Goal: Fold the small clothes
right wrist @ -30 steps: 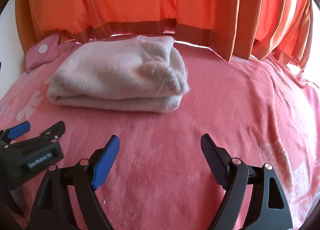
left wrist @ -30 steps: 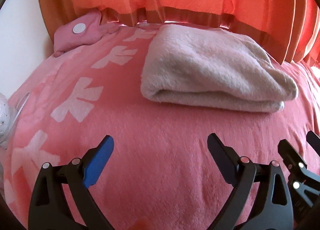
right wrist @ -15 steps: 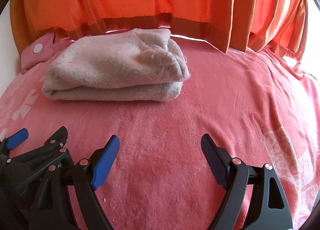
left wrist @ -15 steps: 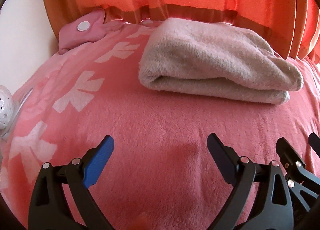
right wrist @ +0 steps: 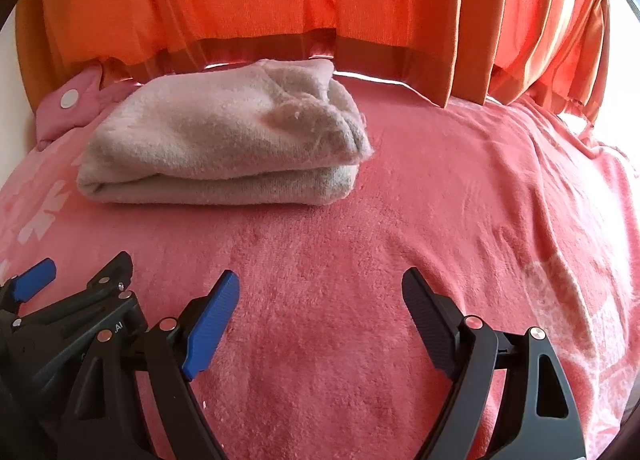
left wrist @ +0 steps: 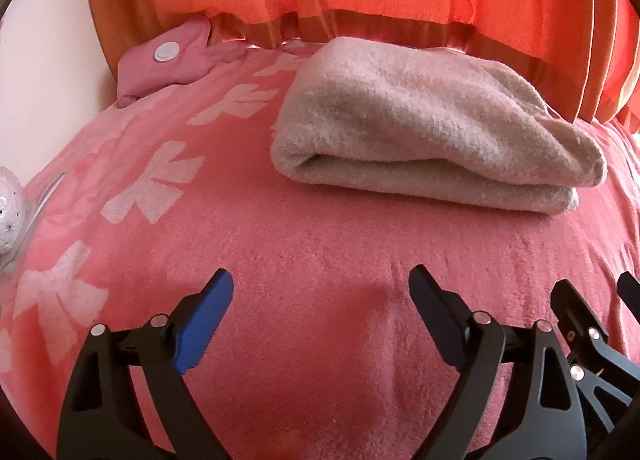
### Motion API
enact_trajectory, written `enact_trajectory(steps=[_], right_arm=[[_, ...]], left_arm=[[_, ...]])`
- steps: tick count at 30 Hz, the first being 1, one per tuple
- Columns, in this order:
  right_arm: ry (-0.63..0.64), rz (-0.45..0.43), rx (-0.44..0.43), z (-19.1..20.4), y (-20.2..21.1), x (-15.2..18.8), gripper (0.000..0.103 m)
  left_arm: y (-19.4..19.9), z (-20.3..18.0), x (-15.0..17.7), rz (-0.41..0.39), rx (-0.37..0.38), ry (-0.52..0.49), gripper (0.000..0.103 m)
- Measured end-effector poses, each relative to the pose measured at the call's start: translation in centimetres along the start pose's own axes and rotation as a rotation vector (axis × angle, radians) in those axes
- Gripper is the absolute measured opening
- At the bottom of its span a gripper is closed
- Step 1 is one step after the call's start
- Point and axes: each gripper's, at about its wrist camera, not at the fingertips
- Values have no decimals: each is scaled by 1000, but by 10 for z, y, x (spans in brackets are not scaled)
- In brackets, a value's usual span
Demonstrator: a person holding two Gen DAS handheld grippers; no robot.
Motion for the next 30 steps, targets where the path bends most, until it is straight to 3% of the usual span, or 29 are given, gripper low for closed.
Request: enact_trajectory(steps=[13,19,26,30], right_arm=[[0,0,3,-1,0,0,81],[-14,2,6,1,2,1,81],[-19,0,8,1,2,2,81],[-18,7,23,4,1,3,81]], left_arm=[[-2,1,0,29,27,8,85],[-2,2,1,23,-5,27,95],[0,3,2,18,0,31,94],[0,0,3,13,-9,15,88]])
Point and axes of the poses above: each gripper's, at about its wrist camera, not at the fingertips, and y roughly against the way its jaws point, z to its left, x to its underside, and after that the axes turned 3 degrees about x, right-handed
